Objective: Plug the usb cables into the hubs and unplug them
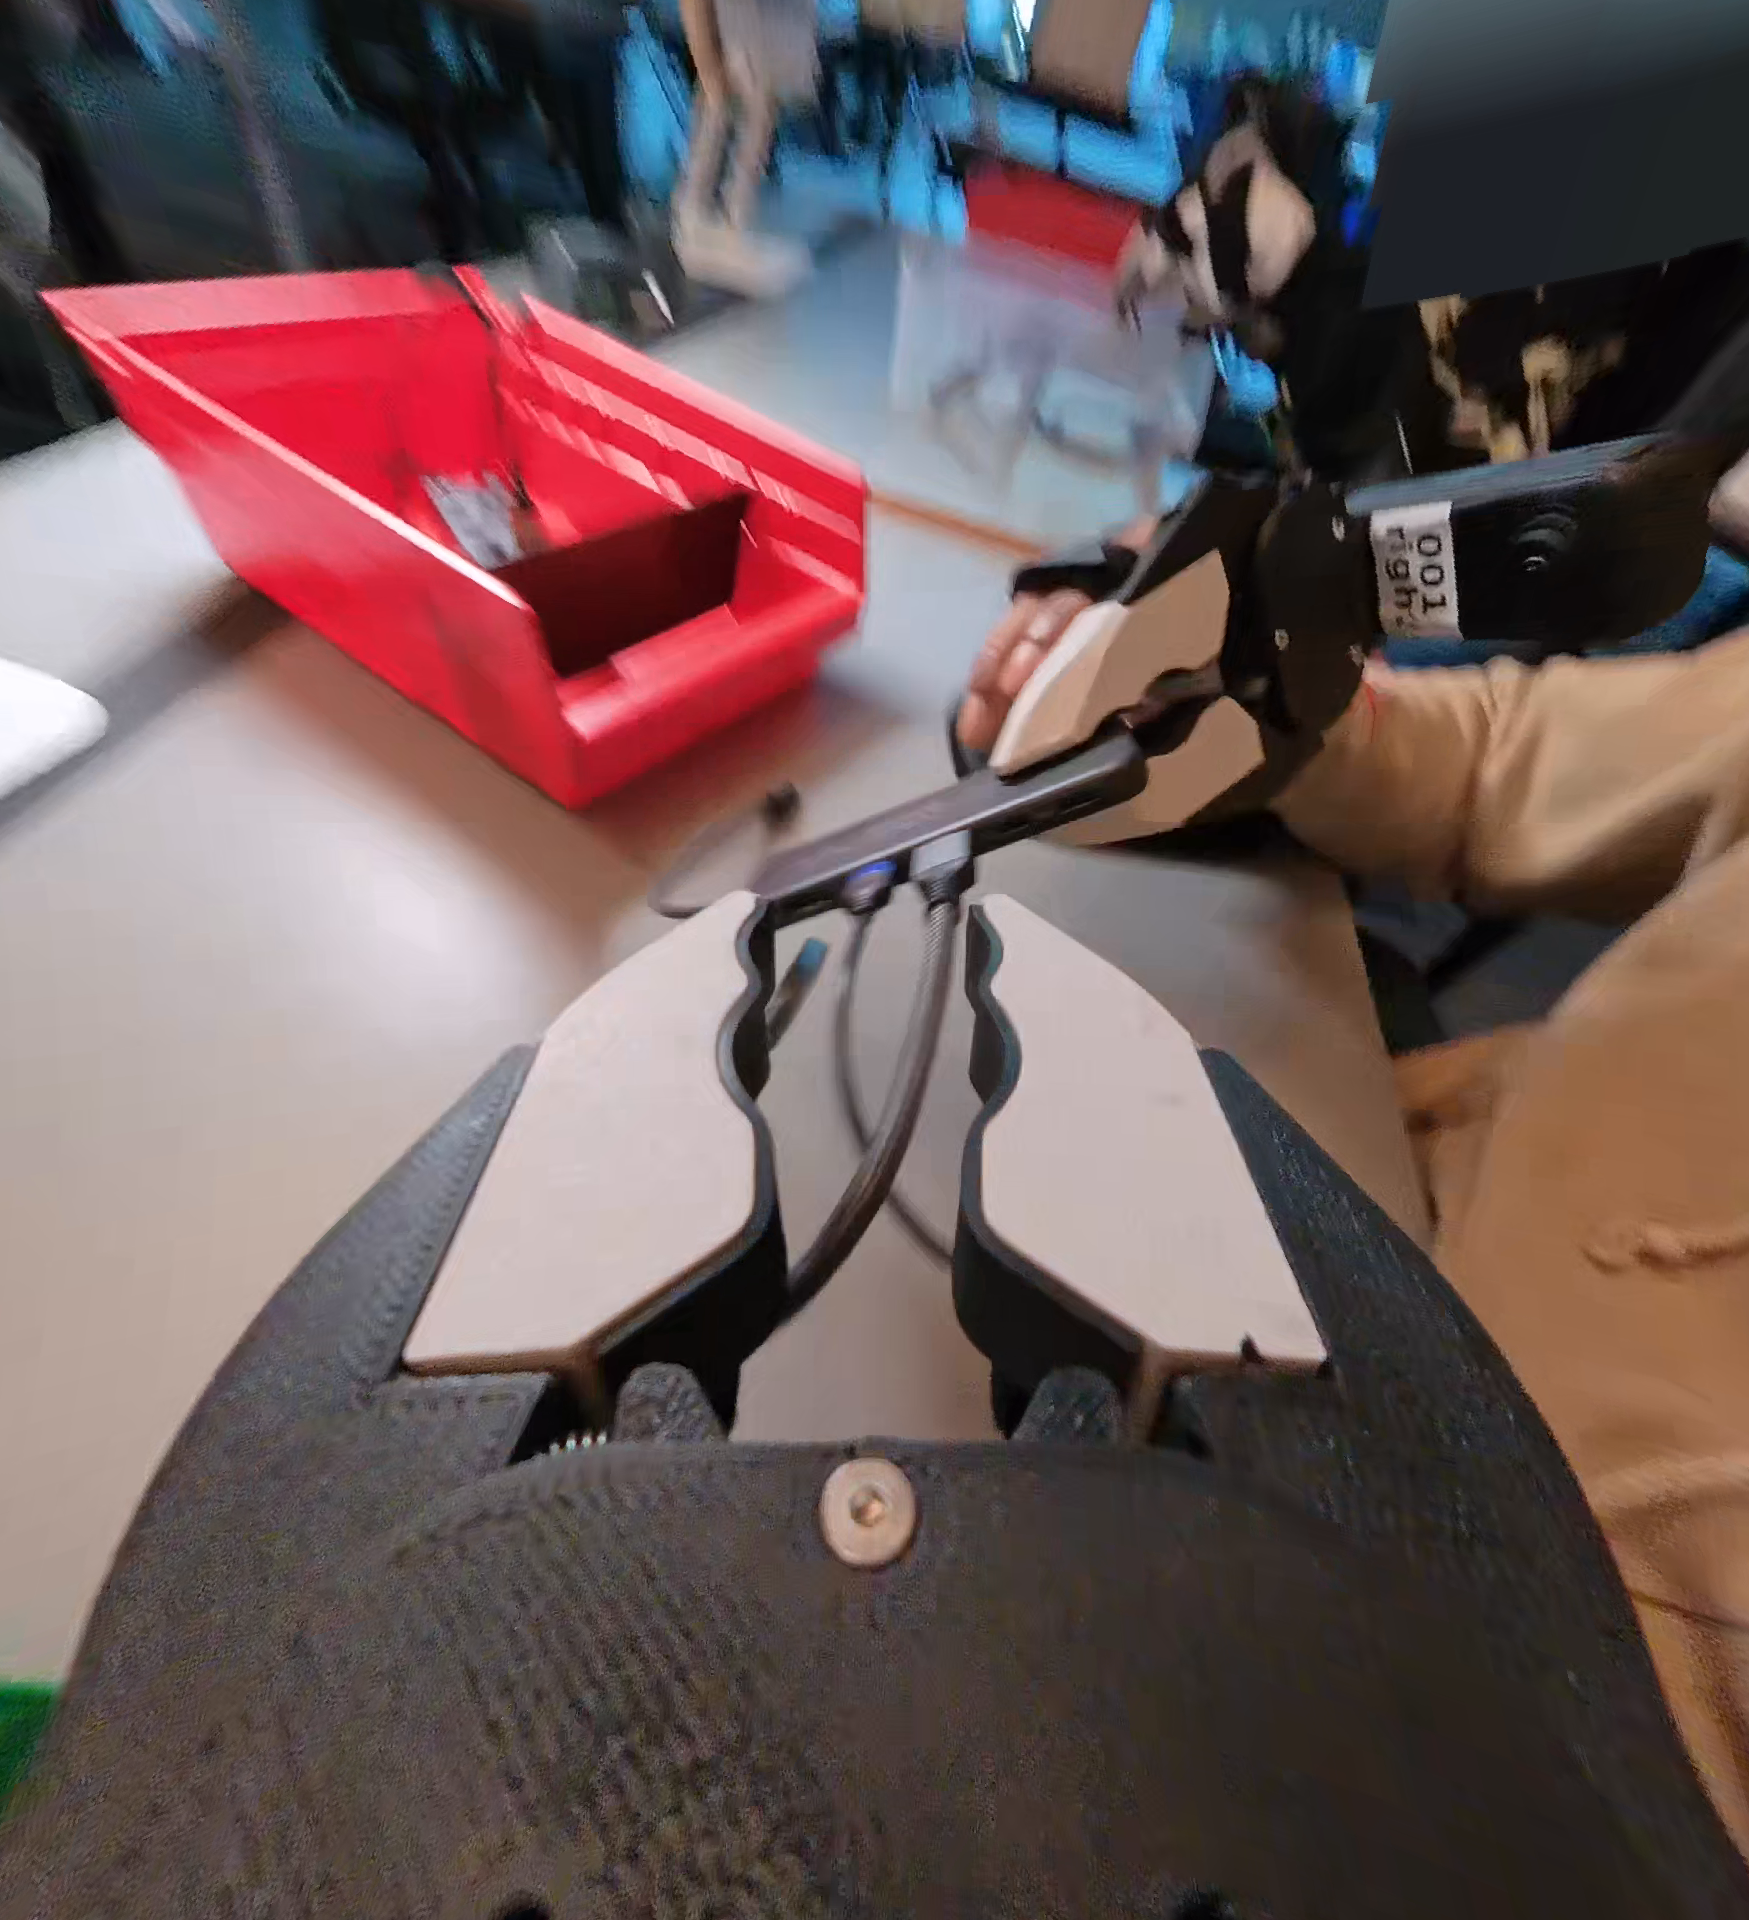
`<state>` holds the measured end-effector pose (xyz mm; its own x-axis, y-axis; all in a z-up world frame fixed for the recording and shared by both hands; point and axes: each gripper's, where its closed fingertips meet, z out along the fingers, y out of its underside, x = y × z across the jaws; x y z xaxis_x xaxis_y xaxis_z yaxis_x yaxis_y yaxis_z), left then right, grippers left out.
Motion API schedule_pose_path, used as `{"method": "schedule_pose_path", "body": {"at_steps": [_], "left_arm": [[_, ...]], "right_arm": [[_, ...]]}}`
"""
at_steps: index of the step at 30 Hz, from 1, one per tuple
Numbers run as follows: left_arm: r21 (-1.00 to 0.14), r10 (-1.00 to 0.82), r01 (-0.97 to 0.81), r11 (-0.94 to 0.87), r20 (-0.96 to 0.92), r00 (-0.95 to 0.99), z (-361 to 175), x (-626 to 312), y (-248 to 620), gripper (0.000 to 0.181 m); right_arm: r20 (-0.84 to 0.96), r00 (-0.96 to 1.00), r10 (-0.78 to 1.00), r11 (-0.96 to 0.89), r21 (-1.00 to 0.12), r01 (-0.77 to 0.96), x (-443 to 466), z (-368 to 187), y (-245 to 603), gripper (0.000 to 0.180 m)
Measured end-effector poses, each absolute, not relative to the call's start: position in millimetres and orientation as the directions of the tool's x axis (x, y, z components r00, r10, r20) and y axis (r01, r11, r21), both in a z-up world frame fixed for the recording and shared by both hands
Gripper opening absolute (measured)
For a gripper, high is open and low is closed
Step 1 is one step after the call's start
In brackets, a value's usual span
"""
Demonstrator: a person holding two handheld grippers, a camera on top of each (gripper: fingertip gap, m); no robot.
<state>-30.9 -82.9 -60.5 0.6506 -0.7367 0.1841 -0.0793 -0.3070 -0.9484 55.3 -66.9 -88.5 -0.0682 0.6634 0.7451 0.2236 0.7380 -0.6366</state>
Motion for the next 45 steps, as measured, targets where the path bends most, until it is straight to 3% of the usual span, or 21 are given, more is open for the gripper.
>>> {"method": "schedule_pose_path", "body": {"at_steps": [5,10,16,20,25,29,33,36,38,42,45], "left_arm": [[-0.988,-0.606,0.143,-0.061,0.150,0.781,-12,-105,-92,0.036],[-0.984,-0.573,0.094,-0.153,0.166,0.803,-60,-125,-99,0.036],[-0.961,-0.576,0.029,-0.276,0.190,0.795,-122,-114,-97,0.036],[-0.955,-0.592,-0.018,-0.296,0.169,0.788,-136,-104,-98,0.035],[-0.945,-0.599,-0.053,-0.322,0.161,0.784,-147,-100,-99,0.035],[-0.944,-0.599,-0.033,-0.327,0.180,0.780,-147,-101,-99,0.034],[-0.946,-0.590,-0.019,-0.324,0.186,0.785,-146,-104,-98,0.034],[-0.951,-0.568,-0.005,-0.308,0.180,0.803,-143,-110,-96,0.036],[-0.955,-0.548,0.003,-0.296,0.172,0.819,-140,-115,-96,0.037],[-0.964,-0.478,-0.021,-0.265,0.112,0.871,-136,-133,-92,0.041],[-0.963,-0.398,-0.083,-0.255,0.027,0.917,-132,-156,-88,0.047]], "right_arm": [[0.643,0.034,0.765,0.625,-0.754,0.204,83,-25,-38,0.012],[0.651,0.198,0.733,0.593,-0.754,0.284,110,44,20,0.012],[0.777,0.327,0.538,0.583,-0.623,0.521,114,90,128,0.012],[0.745,0.414,0.523,0.461,-0.656,0.597,108,70,206,0.012],[0.512,0.560,0.651,0.138,-0.806,0.575,106,-7,273,0.012],[0.453,0.489,0.745,-0.054,-0.690,0.721,105,-82,284,0.012],[0.417,0.429,0.801,-0.096,-0.619,0.780,107,-100,275,0.016],[0.329,0.388,0.861,-0.150,-0.564,0.812,112,-106,258,0.041],[0.321,0.373,0.871,-0.126,-0.587,0.800,113,-95,246,0.052],[0.303,0.361,0.882,-0.045,-0.709,0.704,108,-60,205,0.057],[0.323,0.278,0.905,0.034,-0.706,0.708,108,-62,160,0.056]]}}
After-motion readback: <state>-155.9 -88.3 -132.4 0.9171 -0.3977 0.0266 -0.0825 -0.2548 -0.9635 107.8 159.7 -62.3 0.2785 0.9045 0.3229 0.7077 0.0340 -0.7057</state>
